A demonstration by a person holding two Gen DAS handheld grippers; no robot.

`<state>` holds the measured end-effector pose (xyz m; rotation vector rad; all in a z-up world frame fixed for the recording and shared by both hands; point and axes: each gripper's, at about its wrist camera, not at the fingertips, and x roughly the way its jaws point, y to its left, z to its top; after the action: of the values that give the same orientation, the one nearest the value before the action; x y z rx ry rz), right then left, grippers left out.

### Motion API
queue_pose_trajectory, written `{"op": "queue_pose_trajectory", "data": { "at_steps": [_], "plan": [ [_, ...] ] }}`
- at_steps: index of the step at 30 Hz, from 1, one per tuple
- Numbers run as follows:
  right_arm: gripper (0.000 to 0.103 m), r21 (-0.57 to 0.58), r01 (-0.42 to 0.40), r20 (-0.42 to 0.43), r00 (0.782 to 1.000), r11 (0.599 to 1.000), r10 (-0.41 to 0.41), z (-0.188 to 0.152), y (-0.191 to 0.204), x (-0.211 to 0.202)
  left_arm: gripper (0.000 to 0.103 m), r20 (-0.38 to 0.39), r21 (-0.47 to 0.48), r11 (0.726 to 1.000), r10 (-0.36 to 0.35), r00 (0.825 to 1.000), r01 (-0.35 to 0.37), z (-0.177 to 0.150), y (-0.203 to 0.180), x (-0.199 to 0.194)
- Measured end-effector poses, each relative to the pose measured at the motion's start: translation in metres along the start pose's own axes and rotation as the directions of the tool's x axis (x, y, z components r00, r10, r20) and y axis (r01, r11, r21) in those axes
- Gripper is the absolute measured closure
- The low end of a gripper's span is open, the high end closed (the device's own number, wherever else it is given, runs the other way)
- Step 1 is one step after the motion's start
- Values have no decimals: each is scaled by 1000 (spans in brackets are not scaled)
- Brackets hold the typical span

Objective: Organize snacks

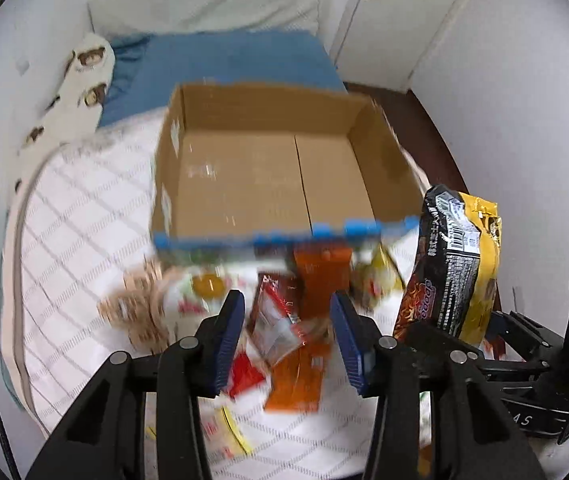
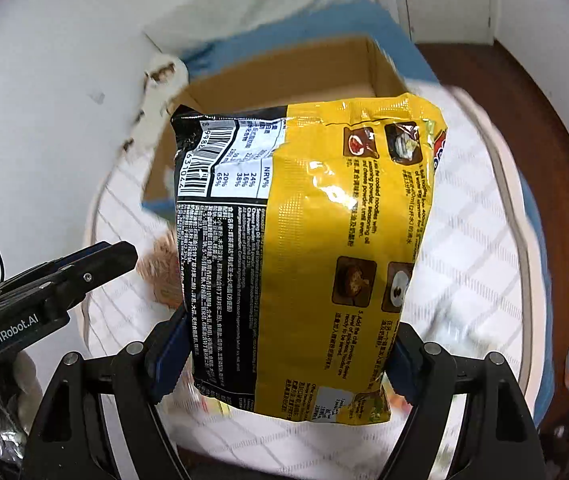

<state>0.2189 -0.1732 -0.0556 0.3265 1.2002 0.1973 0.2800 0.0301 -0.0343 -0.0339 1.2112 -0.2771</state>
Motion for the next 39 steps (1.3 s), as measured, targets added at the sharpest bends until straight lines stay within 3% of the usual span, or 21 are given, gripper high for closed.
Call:
{"op": "queue_pose_trajectory", "data": {
  "at_steps": [4,7,13,15,18,20,22,24,28,34,35,36,39],
  "plan": [
    [19,-42,18,24,1000,999,-17,57,3,21,61,21,1,999,34,999,-34,45,3,14],
    [19,-45,29,0,1000,999,-29,96,-2,45,61,-8,-27,999,47,999,-47,75,14,42],
    [19,-50,64,-30,997,997,-65,122,-18,68,61,-60,-53,995,76,995,-79,107,31,89],
    [19,-49,59,-32,998,997,-60,111,-25,60,61,-37,-27,998,49,998,-50,98,32,85],
    [19,-60,56,-32,998,997,-58,88,-44,43,53,-20,110,994,24,999,-22,60,14,75],
    [19,-53,55,-40,998,997,-57,65,-57,32,41,-59,160,987,40,997,-30,22,5,77],
    [19,-27,53,-53,997,998,-54,40,-70,25,40,-131,159,987,33,991,-12,-16,2,86],
    [19,15,47,-75,996,999,-45,19,-88,26,40,-224,125,992,38,974,-10,-54,1,105],
    [19,95,64,-119,992,993,-52,-25,-114,34,40,-397,100,995,32,917,8,-110,-14,164],
    [19,144,114,-148,985,983,-93,-61,-141,49,39,-484,241,966,207,850,-98,-128,-41,244],
    [19,147,119,-151,984,982,-97,-65,-142,51,38,-490,236,967,205,847,-97,-128,-43,253],
    [19,151,120,-157,983,981,-97,-70,-145,52,40,-479,217,971,196,856,-101,-127,-43,255],
    [19,157,120,-166,982,980,-93,-77,-147,53,64,-459,164,983,148,876,-81,-123,-44,245]
  ]
}}
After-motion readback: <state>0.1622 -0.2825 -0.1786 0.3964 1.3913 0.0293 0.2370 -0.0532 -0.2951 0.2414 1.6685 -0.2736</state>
